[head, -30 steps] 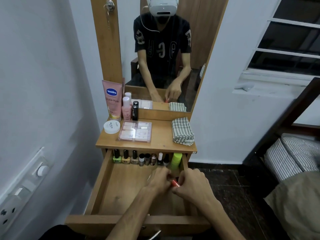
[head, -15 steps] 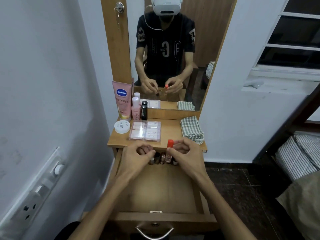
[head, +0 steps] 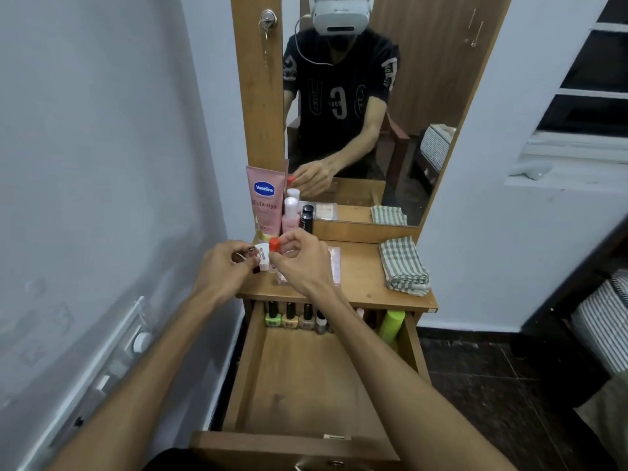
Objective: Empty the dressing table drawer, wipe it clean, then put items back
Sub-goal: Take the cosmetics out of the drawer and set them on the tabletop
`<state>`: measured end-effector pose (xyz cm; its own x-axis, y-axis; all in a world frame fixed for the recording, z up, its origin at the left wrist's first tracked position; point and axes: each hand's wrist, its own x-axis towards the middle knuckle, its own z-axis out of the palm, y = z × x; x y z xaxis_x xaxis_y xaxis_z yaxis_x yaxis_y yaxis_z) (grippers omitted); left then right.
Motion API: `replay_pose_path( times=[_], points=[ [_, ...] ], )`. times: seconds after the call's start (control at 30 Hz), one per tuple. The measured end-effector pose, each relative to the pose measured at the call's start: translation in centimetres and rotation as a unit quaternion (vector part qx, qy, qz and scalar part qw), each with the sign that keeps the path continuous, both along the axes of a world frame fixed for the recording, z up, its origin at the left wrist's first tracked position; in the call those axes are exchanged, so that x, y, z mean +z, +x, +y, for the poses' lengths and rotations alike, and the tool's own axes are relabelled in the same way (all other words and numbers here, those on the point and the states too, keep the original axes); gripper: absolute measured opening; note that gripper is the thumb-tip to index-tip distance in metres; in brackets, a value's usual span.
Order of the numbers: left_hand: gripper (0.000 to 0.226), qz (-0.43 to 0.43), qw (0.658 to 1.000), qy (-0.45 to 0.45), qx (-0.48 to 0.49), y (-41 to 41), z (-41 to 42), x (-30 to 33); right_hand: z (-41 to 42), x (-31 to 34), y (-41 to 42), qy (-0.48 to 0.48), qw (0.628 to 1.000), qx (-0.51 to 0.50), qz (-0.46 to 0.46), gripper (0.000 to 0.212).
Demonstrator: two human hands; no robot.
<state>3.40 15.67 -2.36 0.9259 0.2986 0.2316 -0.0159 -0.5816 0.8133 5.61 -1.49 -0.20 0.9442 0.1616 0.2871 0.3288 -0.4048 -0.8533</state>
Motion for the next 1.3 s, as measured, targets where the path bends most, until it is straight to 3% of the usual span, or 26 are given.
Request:
replay_pose_path(
  times=[0.23,0.5,0.83,1.1,1.2,1.3],
  points=[
    [0.019,0.035,0.996,0.059,-0.058,1.2,0.3,-0.3,0.6,-1.4,1.4,-0.042,0.999,0.006,0.002,0.026],
    [0.024,0.025,0.995,0.073,-0.057,0.6,-0.6,0.7,0.3,-1.4,1.6,-0.046,0.999,0.014,0.004,0.024],
    [0.047,0.007,0.995,0.088,-0.04,-0.3,-1.0,0.9,-0.5,-1.0,0.7,-0.032,0.999,0.033,0.02,0.037],
    [0.02,-0.145,0.989,0.015,0.026,-4.8,-4.8,1.0,-5.1,-2.0,-3.0,-0.035,0.996,-0.068,-0.036,0.012],
    [0.024,-0.145,0.989,0.019,-0.01,-6.8,-7.4,-0.1,-7.9,-2.7,-5.1,-0.056,0.994,-0.091,-0.017,0.006],
    [0.023,-0.081,0.992,0.048,-0.086,-8.2,-10.4,-1.9,-11.4,-3.8,-6.8,-0.092,0.984,-0.146,0.036,0.004]
  ],
)
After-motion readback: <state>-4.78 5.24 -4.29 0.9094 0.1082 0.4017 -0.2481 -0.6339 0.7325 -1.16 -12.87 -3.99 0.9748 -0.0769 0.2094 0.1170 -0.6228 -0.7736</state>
